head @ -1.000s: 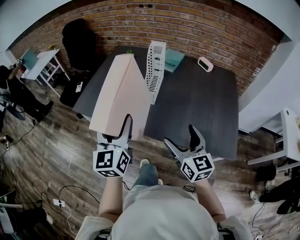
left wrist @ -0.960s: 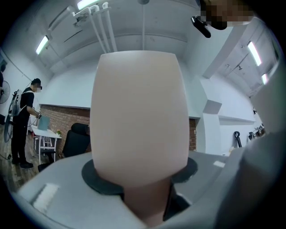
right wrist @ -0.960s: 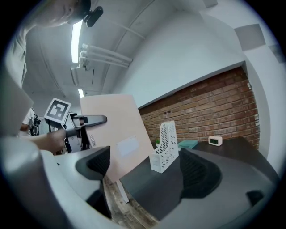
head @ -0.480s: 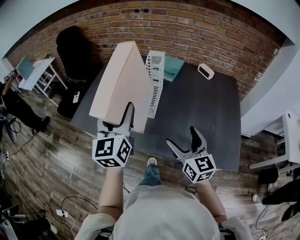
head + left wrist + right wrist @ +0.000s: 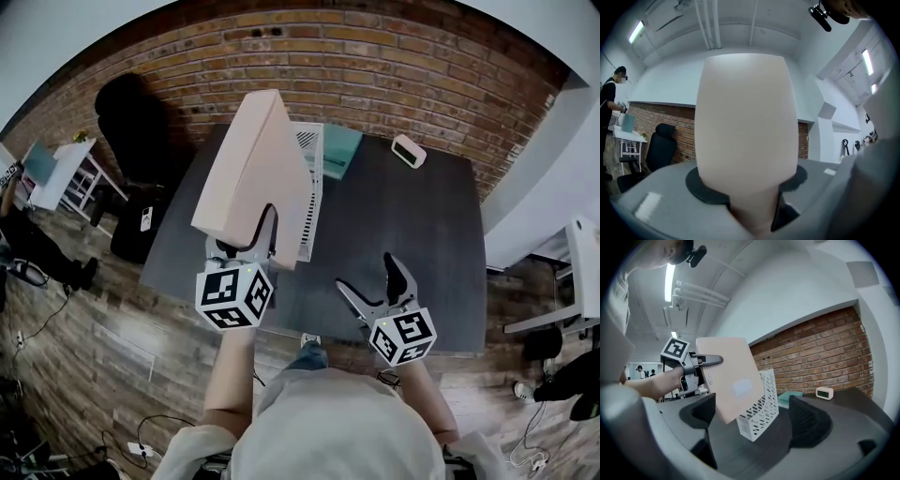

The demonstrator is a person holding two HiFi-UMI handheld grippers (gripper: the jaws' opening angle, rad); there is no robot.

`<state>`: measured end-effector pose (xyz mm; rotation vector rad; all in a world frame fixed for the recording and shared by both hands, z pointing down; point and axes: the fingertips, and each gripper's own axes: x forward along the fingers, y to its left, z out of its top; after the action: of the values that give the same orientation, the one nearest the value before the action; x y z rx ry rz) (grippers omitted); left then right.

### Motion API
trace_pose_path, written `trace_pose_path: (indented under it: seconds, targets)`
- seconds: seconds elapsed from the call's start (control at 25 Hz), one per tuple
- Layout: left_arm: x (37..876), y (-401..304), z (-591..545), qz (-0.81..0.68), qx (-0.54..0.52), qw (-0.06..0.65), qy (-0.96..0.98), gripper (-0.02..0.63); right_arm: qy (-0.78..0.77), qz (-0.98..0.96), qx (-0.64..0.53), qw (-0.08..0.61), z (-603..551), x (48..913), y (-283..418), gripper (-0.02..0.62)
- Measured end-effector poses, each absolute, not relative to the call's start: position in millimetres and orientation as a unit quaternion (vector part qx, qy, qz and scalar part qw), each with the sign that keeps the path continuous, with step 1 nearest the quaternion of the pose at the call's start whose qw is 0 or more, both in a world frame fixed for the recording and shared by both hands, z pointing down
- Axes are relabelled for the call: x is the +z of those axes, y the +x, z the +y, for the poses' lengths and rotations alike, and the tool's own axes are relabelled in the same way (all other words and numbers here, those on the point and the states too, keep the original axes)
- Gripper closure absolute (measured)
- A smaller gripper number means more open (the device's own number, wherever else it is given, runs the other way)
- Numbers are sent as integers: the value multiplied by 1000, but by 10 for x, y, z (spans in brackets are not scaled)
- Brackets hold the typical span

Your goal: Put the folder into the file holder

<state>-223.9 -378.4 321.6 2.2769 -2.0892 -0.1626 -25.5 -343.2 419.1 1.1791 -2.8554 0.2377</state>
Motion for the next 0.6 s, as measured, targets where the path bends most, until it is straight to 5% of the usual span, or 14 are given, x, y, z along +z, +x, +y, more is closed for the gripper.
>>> trace_pose_path:
  seconds: [0.6]
  targets:
    - [3311,-2212,-4633,-662,-32,34,748,336,416,-905,91,27,-3931,4250,-290,133]
